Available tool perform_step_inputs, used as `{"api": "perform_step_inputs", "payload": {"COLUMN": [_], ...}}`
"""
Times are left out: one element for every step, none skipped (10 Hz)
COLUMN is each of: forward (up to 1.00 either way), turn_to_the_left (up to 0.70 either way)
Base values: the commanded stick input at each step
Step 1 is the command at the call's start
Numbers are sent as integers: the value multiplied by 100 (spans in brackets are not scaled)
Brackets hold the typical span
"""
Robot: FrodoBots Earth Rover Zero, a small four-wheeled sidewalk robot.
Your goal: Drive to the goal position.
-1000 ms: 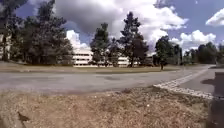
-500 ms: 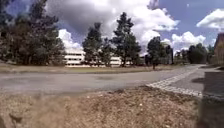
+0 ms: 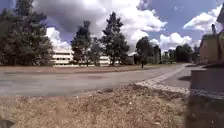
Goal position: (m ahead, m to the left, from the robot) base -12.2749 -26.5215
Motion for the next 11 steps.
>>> {"api": "perform_step_inputs", "payload": {"forward": [0,0,0,0,0,0,0,0,0,0,0], "turn_to_the_left": [0,0,0,0,0,0,-54,-85,-85,-85,-85]}}
